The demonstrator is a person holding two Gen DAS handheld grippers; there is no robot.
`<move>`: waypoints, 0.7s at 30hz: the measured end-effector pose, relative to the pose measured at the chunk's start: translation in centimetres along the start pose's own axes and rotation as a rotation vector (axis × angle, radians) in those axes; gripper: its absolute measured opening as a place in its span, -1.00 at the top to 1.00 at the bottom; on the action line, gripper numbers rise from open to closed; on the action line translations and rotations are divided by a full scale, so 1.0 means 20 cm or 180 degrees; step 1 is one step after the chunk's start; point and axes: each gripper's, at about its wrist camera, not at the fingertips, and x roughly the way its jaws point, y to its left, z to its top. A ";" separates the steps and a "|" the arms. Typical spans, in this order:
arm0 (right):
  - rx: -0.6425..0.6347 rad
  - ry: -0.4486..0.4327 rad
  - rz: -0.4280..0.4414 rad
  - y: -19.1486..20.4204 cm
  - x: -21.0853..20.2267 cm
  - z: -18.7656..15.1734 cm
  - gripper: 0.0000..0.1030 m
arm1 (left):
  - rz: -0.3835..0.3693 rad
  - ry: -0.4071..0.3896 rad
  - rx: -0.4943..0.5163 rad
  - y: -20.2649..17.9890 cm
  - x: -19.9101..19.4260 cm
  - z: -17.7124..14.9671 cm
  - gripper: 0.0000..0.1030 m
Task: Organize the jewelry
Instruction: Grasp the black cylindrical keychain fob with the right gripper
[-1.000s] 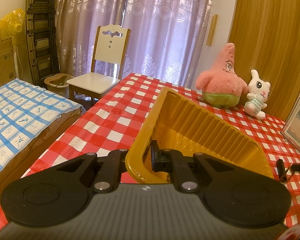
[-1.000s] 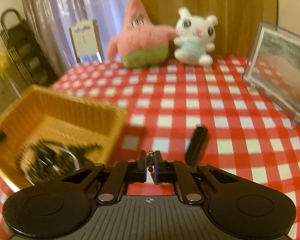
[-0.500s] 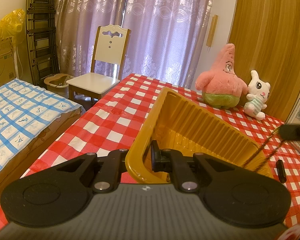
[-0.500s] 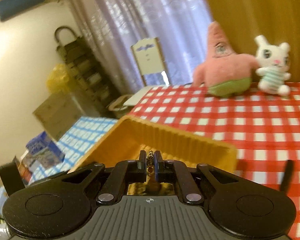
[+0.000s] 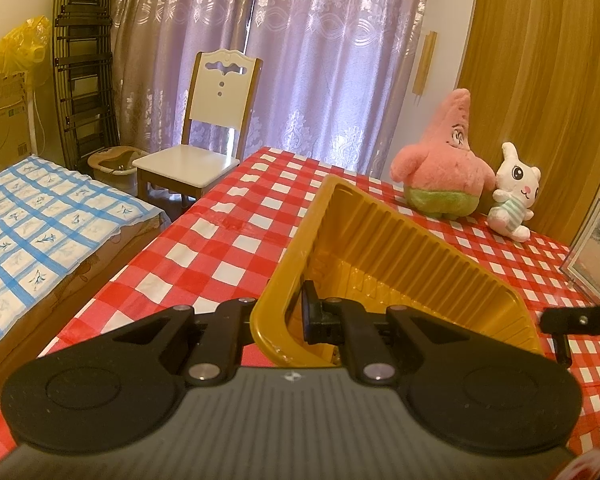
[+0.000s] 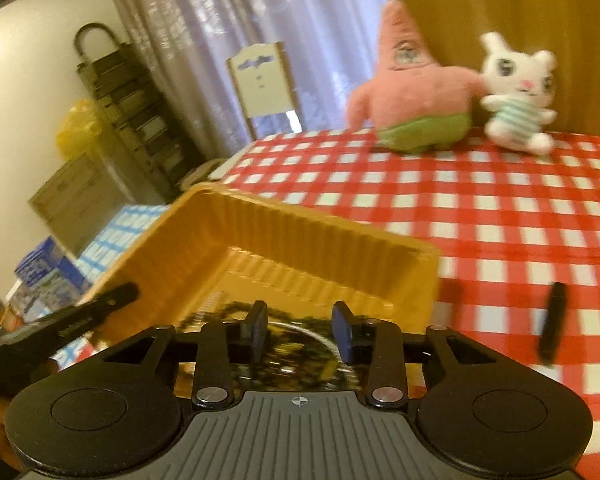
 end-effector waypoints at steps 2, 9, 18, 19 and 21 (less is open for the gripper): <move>0.0061 -0.0007 -0.0177 -0.07 -0.03 -0.03 0.28 | 0.0001 0.0000 0.0004 0.00 0.00 0.00 0.82; 0.0269 0.0096 -0.0775 -0.35 -0.08 -0.10 0.27 | 0.0006 0.0008 0.0009 0.00 0.01 0.00 0.81; 0.0455 0.0181 -0.1198 -0.57 -0.01 -0.09 0.19 | 0.0003 0.0006 0.0002 0.00 0.01 0.00 0.81; 0.0471 0.0184 -0.1219 -0.58 0.01 -0.08 0.19 | 0.0003 0.0005 0.0004 0.00 0.01 0.00 0.81; 0.0485 0.0209 -0.1255 -0.61 0.05 -0.08 0.19 | 0.0005 0.0007 0.0004 0.00 0.01 0.00 0.81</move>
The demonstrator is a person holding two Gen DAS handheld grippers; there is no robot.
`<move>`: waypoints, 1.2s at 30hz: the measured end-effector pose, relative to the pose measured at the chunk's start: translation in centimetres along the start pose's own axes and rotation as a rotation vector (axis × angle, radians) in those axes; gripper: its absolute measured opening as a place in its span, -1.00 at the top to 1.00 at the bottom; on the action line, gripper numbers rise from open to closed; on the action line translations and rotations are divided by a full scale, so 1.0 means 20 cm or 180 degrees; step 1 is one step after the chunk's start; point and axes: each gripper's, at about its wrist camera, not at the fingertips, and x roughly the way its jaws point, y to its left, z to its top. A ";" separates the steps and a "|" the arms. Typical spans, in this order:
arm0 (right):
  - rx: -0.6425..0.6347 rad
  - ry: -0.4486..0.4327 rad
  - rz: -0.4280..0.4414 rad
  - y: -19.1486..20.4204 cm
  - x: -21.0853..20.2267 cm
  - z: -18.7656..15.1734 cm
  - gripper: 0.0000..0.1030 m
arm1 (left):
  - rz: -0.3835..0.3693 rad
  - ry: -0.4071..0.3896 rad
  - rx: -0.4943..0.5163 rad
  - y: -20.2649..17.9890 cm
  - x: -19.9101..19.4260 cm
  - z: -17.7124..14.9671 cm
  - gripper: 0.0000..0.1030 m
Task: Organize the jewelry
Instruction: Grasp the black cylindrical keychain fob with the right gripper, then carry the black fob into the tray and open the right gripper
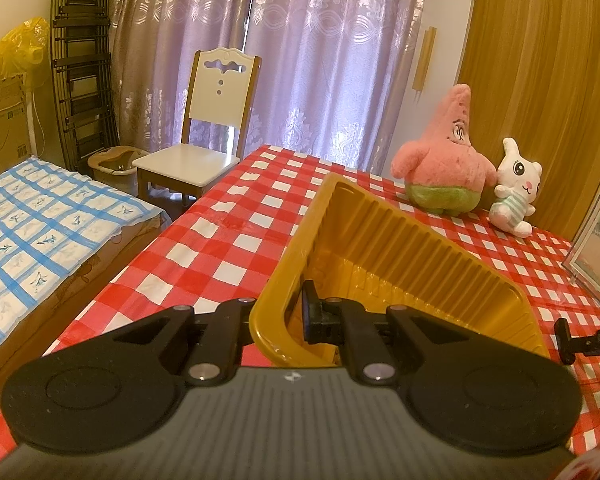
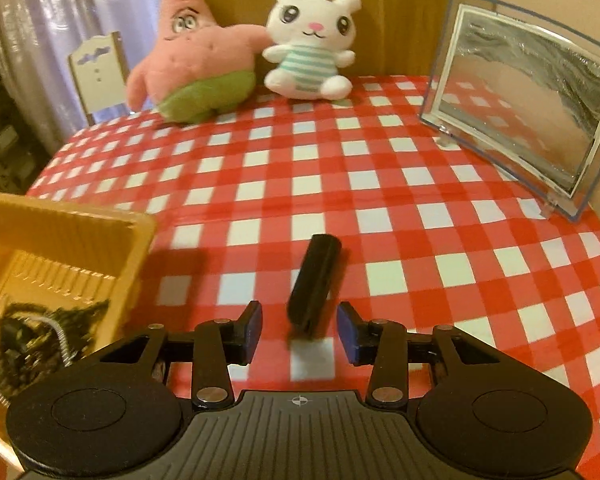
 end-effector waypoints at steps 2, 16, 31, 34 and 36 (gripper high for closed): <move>-0.0005 0.0019 -0.0039 -0.01 0.04 0.01 0.19 | 0.0002 0.0006 0.0000 0.00 0.00 0.00 0.81; -0.0237 -0.0025 -0.0213 0.01 0.15 0.04 0.58 | 0.0009 0.0008 0.0013 0.02 0.01 0.00 0.81; 0.0295 -0.0284 0.0744 0.10 -0.19 0.08 0.58 | 0.0000 0.0002 0.0022 0.03 0.02 -0.01 0.81; 0.0210 -0.0277 0.1031 0.24 -0.24 0.08 0.58 | -0.0003 0.0003 0.0022 0.03 0.02 -0.01 0.81; 0.0154 -0.0209 0.1179 0.34 -0.23 0.08 0.58 | 0.0000 0.0005 0.0025 0.03 0.02 -0.01 0.81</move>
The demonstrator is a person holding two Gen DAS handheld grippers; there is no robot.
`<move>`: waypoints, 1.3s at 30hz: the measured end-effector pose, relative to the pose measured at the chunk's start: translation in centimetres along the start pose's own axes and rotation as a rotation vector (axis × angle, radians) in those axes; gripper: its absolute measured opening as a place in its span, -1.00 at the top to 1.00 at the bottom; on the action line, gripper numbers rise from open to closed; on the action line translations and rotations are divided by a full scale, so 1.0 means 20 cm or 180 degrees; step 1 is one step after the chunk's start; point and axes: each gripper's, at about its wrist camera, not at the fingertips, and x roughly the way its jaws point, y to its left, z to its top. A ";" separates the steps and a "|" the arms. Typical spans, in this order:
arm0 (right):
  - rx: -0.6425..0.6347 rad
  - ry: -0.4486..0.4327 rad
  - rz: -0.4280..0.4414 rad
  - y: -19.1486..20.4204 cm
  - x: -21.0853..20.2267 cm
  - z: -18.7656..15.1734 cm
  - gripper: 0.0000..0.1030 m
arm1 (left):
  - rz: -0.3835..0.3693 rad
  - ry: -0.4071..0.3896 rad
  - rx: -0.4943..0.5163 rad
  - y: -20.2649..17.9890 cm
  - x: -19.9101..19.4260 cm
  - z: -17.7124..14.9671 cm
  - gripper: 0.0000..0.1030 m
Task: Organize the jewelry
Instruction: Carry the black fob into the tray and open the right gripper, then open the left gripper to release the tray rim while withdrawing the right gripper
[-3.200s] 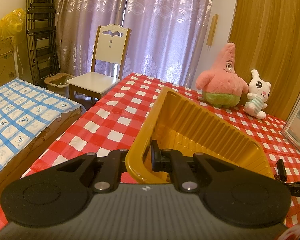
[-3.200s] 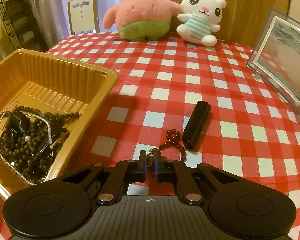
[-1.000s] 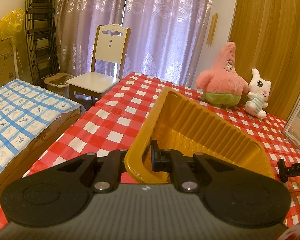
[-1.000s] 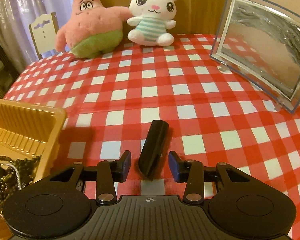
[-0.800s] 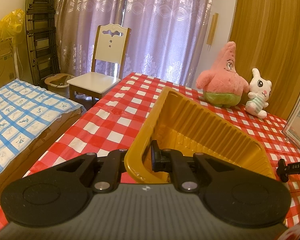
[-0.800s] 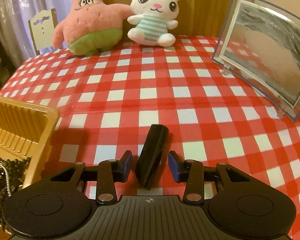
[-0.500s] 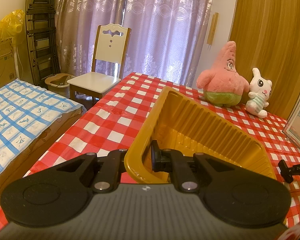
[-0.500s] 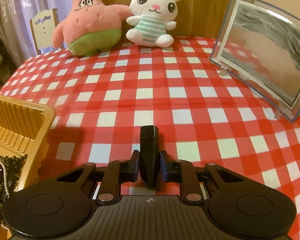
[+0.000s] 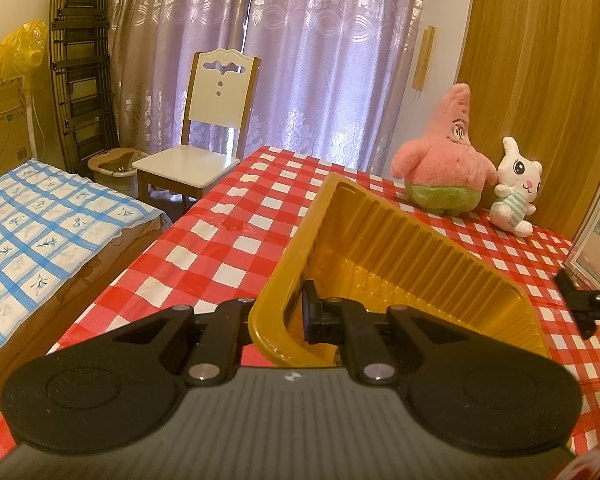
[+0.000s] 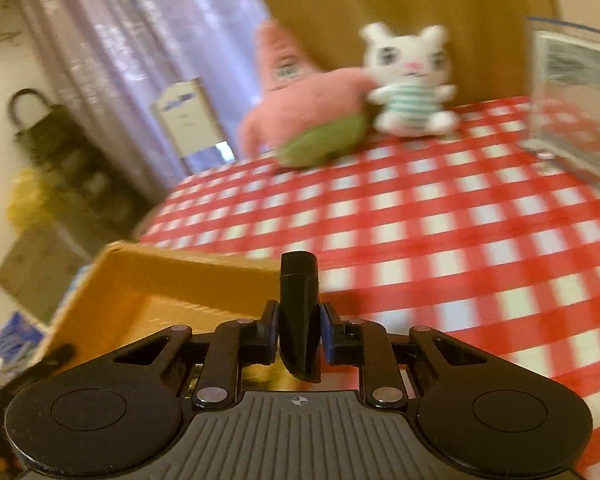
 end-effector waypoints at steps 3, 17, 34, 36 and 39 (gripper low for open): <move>-0.0123 0.0120 0.0082 0.11 0.10 -0.02 0.58 | 0.0002 0.0002 0.0002 0.00 0.00 0.00 0.81; -0.0206 0.0389 0.0035 0.21 0.30 -0.09 0.55 | -0.0053 0.0006 -0.0027 0.00 0.00 0.02 0.81; -0.0102 0.0127 -0.0320 0.10 -0.02 -0.14 0.44 | -0.0080 0.0164 -0.0083 0.07 0.05 -0.03 0.81; -0.0055 0.0106 -0.0383 0.09 -0.05 -0.15 0.42 | -0.0088 0.0198 -0.0106 0.08 0.06 -0.04 0.81; 0.0020 0.0079 -0.0468 0.08 -0.08 -0.17 0.37 | -0.0101 0.0258 -0.0126 0.10 0.07 -0.06 0.81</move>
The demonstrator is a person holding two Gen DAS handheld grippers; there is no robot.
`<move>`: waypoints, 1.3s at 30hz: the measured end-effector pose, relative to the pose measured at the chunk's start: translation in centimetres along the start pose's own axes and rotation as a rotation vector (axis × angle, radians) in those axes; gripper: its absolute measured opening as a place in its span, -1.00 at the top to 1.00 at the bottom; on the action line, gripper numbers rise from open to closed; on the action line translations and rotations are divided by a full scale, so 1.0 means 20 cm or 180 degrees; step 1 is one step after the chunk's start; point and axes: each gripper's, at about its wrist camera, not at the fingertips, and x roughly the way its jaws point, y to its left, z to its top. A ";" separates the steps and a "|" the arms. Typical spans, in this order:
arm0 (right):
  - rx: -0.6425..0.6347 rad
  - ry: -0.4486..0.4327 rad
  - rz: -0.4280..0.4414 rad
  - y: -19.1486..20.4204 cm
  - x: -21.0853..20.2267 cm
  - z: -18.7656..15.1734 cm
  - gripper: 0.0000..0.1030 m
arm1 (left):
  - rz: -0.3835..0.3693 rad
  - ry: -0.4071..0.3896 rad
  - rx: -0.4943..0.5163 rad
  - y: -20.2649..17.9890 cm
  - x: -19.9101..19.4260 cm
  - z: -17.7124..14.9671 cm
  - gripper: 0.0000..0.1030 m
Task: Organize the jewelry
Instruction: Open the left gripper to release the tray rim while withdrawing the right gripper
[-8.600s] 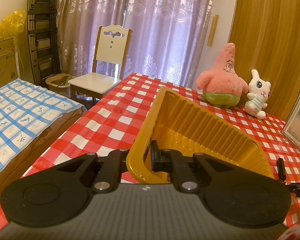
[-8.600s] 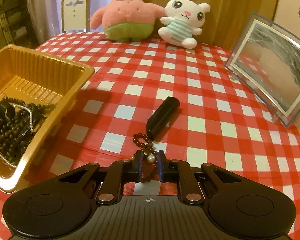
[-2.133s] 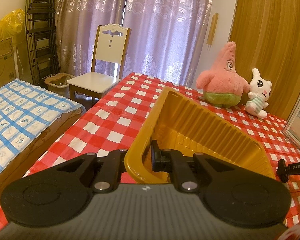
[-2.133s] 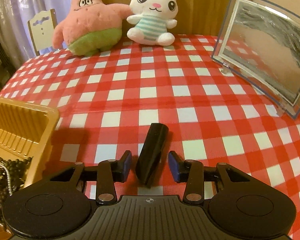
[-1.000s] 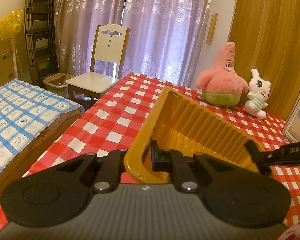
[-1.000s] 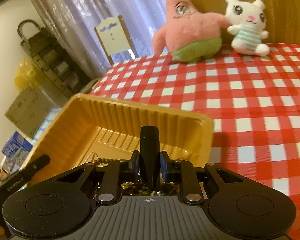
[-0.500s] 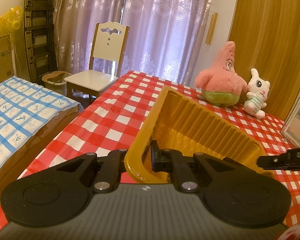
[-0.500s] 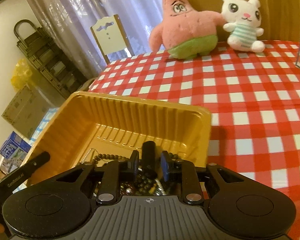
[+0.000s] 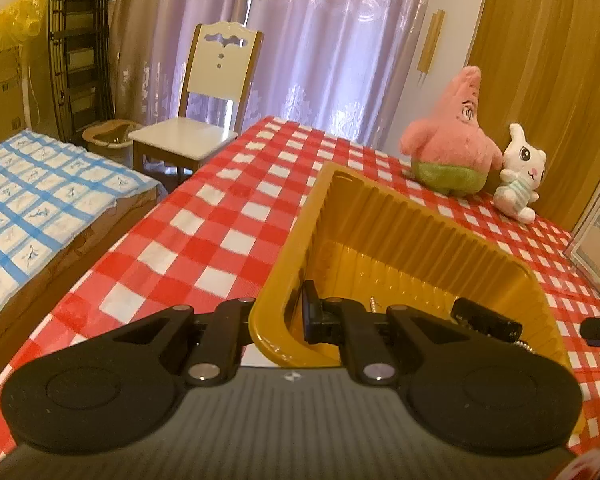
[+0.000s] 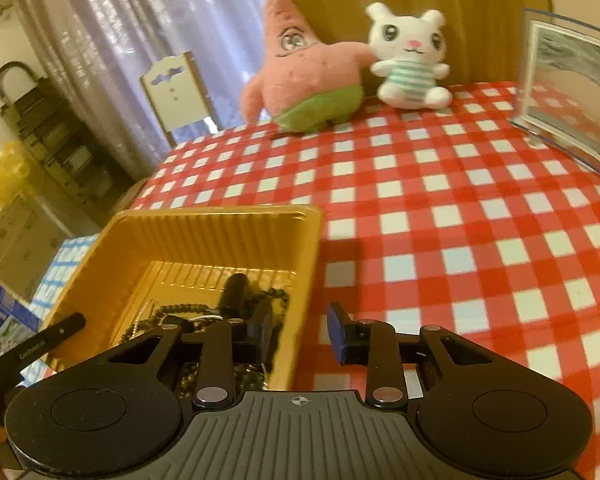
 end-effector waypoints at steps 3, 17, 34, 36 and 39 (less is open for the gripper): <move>0.0052 -0.0011 -0.0067 -0.01 -0.03 -0.02 0.30 | -0.0031 0.0092 -0.0072 0.04 0.02 -0.02 0.81; 0.0246 -0.0133 -0.0315 0.02 -0.21 -0.15 -0.22 | -0.0062 0.0369 -0.0154 0.13 -0.04 -0.04 -0.16; -0.0180 0.0205 -0.0187 0.00 -0.58 -0.32 -0.25 | 0.0129 0.0776 0.0783 -0.37 -0.58 -0.09 -0.23; -0.0168 0.0303 -0.0189 -0.01 -0.63 -0.34 -0.25 | 0.0024 0.0857 0.0789 -0.44 -0.64 -0.11 -0.23; -0.0113 0.0361 -0.0155 -0.02 -0.70 -0.36 -0.25 | -0.0098 0.0960 0.0780 -0.54 -0.71 -0.15 -0.23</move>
